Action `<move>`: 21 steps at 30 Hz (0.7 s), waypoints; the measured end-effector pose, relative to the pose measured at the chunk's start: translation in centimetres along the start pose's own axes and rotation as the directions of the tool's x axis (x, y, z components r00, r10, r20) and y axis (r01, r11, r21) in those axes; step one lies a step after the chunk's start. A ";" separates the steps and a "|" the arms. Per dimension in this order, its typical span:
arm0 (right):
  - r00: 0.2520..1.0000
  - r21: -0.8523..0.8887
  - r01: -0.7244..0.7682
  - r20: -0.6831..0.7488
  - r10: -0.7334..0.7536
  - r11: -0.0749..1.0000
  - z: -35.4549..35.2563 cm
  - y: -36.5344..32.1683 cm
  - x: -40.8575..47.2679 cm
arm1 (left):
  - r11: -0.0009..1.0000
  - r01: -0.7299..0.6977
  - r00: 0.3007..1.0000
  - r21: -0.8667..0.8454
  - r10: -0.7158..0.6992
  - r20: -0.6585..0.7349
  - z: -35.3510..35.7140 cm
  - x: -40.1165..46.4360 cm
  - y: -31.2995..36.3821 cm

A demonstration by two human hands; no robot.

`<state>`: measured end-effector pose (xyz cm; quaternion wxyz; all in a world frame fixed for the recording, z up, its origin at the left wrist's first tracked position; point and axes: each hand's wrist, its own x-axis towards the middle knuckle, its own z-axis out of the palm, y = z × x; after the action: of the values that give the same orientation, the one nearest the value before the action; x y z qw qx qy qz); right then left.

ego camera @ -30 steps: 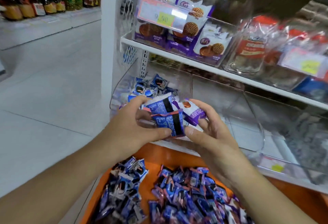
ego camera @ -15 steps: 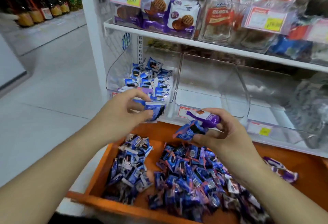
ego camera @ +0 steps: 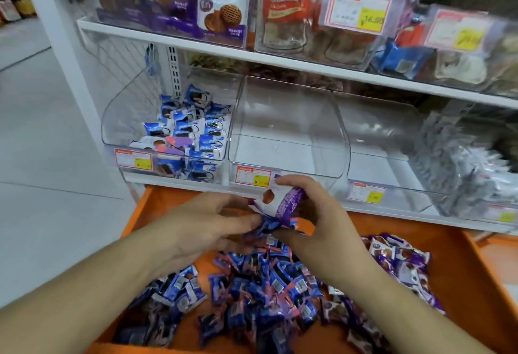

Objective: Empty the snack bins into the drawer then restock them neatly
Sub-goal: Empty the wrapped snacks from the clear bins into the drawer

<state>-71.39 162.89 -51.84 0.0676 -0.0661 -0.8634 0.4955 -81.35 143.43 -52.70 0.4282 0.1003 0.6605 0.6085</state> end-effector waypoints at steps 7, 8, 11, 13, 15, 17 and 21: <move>0.992 -0.018 -0.111 0.062 0.112 0.994 -5.9 1.7 -1.5 | 0.860 -0.110 0.972 0.498 0.197 -0.125 2.9 4.1 -2.0; 0.990 -0.007 -0.135 0.042 0.135 0.991 -6.8 2.3 -1.9 | 0.837 -0.119 0.977 0.534 0.194 -0.087 3.3 4.6 -2.7; 0.976 -0.231 -0.217 -0.072 0.206 0.948 -10.8 5.6 -2.7 | 0.649 -0.151 0.982 0.746 0.187 0.036 5.0 5.3 -3.9; 0.950 -0.414 -0.311 -0.108 0.293 0.855 -14.1 7.9 -3.0 | 0.598 -0.144 0.984 0.789 0.172 0.050 5.8 5.4 -3.9; 0.889 -0.523 -0.445 -0.158 0.430 0.727 -17.3 10.4 -3.5 | 0.567 -0.148 0.984 0.810 0.169 0.061 5.9 5.5 -3.7; 0.788 -0.612 -0.573 -0.227 0.572 0.545 -19.3 11.5 -3.9 | 0.508 -0.154 0.981 0.848 0.181 0.070 5.5 5.9 -3.6; 0.799 -0.585 -0.580 -0.270 0.538 0.567 -19.1 10.4 -2.8 | 0.523 -0.137 0.977 0.841 0.212 0.028 4.3 5.8 -2.9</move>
<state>-64.68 183.81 -51.46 -0.0928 -0.3695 -0.9101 0.1630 -80.85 149.57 -57.35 0.2385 0.3345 0.8734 0.2616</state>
